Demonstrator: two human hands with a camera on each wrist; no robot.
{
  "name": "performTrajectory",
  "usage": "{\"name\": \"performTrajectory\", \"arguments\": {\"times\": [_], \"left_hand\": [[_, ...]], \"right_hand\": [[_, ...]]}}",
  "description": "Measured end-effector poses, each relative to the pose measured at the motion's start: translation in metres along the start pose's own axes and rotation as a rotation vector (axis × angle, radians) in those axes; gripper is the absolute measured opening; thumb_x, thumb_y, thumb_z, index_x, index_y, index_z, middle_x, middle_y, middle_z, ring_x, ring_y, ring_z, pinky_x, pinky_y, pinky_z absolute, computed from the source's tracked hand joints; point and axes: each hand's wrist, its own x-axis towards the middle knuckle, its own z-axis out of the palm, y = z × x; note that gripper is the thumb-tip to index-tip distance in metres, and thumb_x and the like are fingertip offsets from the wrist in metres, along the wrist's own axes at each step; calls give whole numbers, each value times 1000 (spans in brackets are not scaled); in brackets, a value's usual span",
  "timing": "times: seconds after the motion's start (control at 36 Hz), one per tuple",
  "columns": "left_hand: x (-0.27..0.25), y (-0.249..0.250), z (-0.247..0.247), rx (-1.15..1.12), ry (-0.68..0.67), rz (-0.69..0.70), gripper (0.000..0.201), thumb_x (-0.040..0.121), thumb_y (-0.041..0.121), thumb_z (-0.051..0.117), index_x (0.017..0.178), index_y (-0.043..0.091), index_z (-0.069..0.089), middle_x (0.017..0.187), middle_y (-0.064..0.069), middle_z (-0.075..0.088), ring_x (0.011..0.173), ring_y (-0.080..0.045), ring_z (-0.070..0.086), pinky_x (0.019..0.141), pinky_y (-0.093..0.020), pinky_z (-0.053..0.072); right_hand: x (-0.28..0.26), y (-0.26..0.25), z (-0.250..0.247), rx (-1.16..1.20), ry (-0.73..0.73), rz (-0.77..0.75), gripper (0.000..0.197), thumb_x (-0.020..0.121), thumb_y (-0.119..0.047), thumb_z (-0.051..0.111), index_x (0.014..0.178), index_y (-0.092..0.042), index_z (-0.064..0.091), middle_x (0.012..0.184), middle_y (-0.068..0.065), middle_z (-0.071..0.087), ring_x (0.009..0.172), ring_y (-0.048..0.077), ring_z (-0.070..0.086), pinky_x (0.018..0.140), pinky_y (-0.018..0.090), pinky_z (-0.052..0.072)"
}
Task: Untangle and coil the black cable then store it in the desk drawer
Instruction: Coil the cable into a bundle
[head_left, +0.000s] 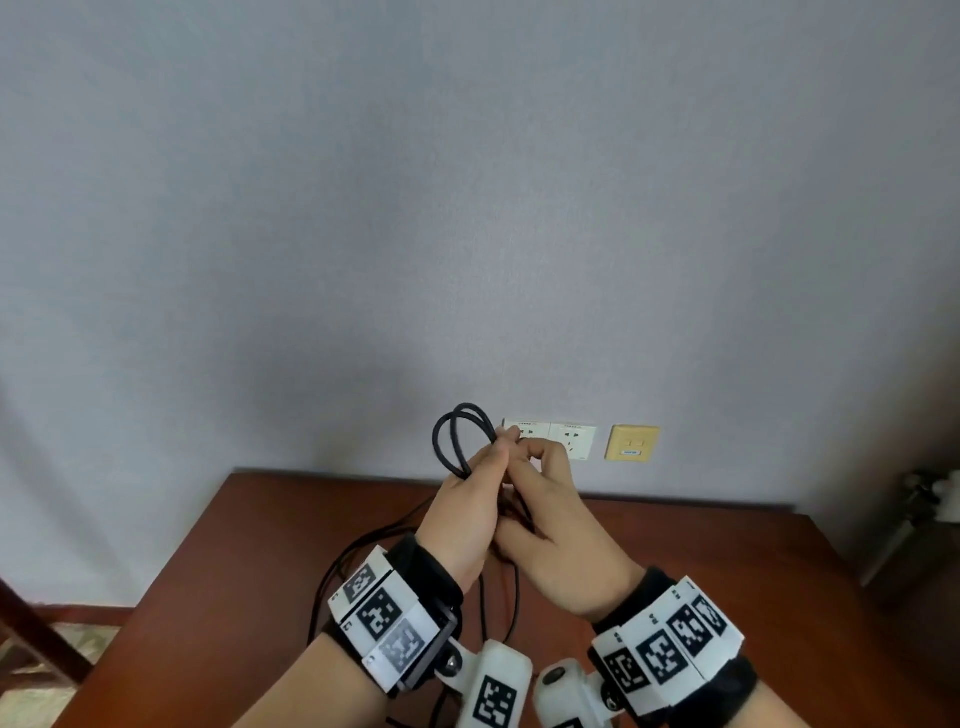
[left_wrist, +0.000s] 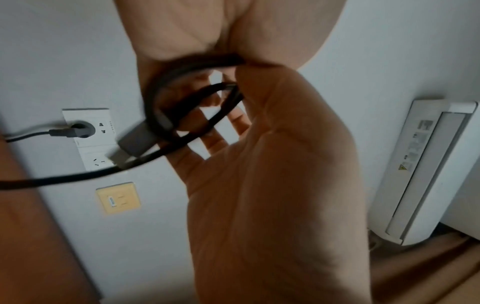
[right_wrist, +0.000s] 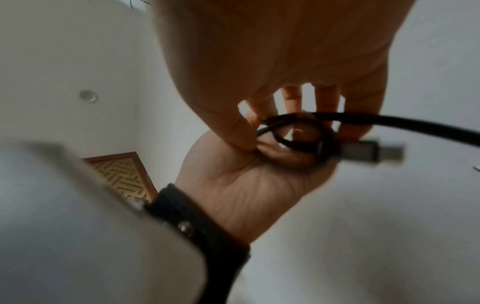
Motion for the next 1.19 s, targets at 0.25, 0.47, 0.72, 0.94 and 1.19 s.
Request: {"name": "performTrajectory", "arguments": {"times": [0.25, 0.47, 0.72, 0.94, 1.19], "left_hand": [[-1, 5, -9, 196, -71, 23, 33, 94, 50, 44, 124, 44, 57, 112, 29, 56, 103, 18, 46, 101, -23, 36], [2, 8, -8, -63, -113, -128, 56, 69, 37, 67, 119, 12, 63, 119, -2, 69, 116, -14, 61, 88, -26, 47], [2, -2, -12, 14, -83, -179, 44, 100, 42, 37, 110, 18, 72, 112, -7, 71, 86, -17, 71, 61, -25, 53], [6, 8, -10, -350, -8, 70, 30, 102, 10, 30, 111, 8, 59, 110, -16, 70, 95, -23, 70, 72, -25, 56], [6, 8, -4, -481, 164, 100, 12, 85, 27, 62, 92, 18, 65, 81, 0, 72, 40, -7, 39, 42, -18, 38]], "right_hand": [[-3, 8, 9, 11, -99, -6, 71, 91, -7, 42, 152, -18, 8, 151, -7, 34, 136, -5, 29, 113, 20, 28], [1, 13, 20, 199, -2, 39, 54, 91, -9, 46, 139, -8, 23, 126, 0, 53, 114, -1, 52, 93, 16, 44], [-3, 25, 28, 386, 52, 82, 20, 85, -14, 53, 98, -23, 40, 94, 8, 58, 80, 8, 59, 68, 25, 48], [-8, 32, 23, 373, 40, 165, 10, 97, -20, 51, 88, -19, 53, 54, -11, 52, 46, 2, 47, 50, 21, 41], [-5, 33, 30, 537, 30, 183, 22, 90, -28, 46, 73, -14, 50, 51, -14, 47, 45, -2, 39, 48, 8, 31]]}}
